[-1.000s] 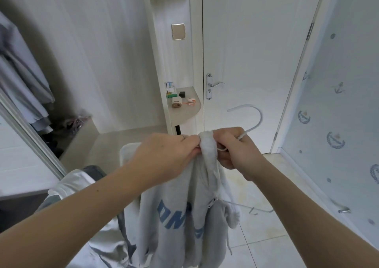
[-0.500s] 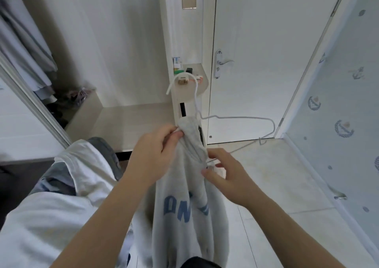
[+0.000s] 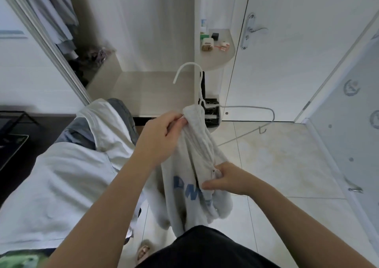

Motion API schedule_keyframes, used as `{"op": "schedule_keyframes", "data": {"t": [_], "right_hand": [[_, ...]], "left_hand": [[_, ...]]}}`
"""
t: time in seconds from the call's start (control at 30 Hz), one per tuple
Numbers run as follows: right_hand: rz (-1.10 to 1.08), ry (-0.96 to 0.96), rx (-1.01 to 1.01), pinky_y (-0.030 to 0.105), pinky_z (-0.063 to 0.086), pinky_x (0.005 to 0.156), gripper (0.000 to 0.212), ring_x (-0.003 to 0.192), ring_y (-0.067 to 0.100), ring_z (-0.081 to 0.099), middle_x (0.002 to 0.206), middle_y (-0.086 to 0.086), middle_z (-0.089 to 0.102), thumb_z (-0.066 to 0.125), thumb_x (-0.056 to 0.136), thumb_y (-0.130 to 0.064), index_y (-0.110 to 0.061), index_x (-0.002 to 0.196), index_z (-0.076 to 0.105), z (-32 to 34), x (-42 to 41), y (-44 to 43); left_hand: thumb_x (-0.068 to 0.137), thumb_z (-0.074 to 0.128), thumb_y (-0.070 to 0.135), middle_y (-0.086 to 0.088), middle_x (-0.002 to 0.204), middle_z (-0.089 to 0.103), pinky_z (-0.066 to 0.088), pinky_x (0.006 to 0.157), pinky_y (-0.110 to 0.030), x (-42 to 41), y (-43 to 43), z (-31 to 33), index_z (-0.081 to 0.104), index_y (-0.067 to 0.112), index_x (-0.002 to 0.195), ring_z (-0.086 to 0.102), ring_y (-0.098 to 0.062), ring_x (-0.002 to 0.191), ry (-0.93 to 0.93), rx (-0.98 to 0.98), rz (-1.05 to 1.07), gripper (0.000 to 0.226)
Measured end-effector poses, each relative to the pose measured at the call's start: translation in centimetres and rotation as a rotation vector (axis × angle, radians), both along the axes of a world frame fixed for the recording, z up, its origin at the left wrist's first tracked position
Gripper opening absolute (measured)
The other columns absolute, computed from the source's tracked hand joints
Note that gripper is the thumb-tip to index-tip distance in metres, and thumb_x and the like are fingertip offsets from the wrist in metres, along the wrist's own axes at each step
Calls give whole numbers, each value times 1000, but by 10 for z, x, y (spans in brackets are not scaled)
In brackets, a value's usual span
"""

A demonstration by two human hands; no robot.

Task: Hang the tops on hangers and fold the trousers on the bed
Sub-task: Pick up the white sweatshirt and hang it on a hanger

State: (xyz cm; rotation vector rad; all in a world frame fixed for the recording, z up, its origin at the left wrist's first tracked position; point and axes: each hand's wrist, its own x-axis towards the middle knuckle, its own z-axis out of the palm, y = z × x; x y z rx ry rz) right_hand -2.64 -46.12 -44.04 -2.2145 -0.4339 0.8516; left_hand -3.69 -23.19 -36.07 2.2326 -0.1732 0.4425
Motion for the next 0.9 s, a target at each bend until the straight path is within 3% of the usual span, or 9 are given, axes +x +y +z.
{"op": "schedule_keyframes", "data": {"t": [0.07,0.2,0.4,0.5,0.57,0.63,0.7,0.8,0.9], "right_hand": [[25,9,-137,40,46,104,58,107,17,58,110,-7,67,79,66,-64,-29,111,70,-10,7,-12],[121,-162,-355,47,1,121,42,106,14,55,92,-8,67,69,76,-68,-30,94,66,-25,26,-43],[137,-457,-367,43,-8,117,39,124,6,45,109,-12,67,64,82,-63,-28,99,67,-22,42,-84],[175,-591,-376,45,-2,119,19,124,2,43,99,-21,62,60,84,-48,-33,96,59,-12,44,-91],[182,-665,-395,44,12,117,12,106,4,50,88,-20,57,59,83,-37,-35,94,54,-3,44,-95],[151,-745,-349,39,35,100,15,79,7,49,75,-18,50,62,82,-22,-31,88,50,7,43,-96],[65,-819,-260,34,39,71,21,66,13,45,69,-14,47,64,79,-6,-22,83,52,18,40,-97],[-22,-881,-156,38,45,61,21,74,27,54,78,1,61,58,73,8,-6,87,65,38,32,-95],[65,-909,-33,37,50,65,32,80,23,58,89,1,66,50,66,-1,-8,91,69,66,23,-73]], "left_hand": [[103,57,30,4,65,58,41,57,-21,-6,6,-4,69,22,96,54,-15,60,25,17,-24,16],[101,58,32,6,67,63,42,56,-18,-16,30,-5,70,25,93,58,-14,62,75,82,-31,17],[98,56,40,-3,74,69,45,68,-31,-24,59,0,71,25,91,60,-17,68,214,148,-64,22],[100,55,37,-9,75,68,46,71,-33,-19,66,2,71,10,91,60,-19,69,263,209,-114,33],[100,53,41,-8,67,62,43,63,-30,-17,67,4,69,6,86,56,-20,62,309,213,-173,40],[100,52,41,-8,66,60,41,63,-31,-15,67,2,68,7,83,55,-21,62,364,235,-215,41],[101,52,42,-7,67,60,42,65,-32,-14,66,-1,67,9,80,56,-21,64,428,275,-249,41],[101,51,42,-5,67,60,45,67,-36,-15,57,-7,66,15,78,57,-21,64,498,331,-293,39],[102,51,41,1,72,65,50,73,-43,-15,28,-14,69,19,83,61,-17,71,438,323,-289,34]]}}
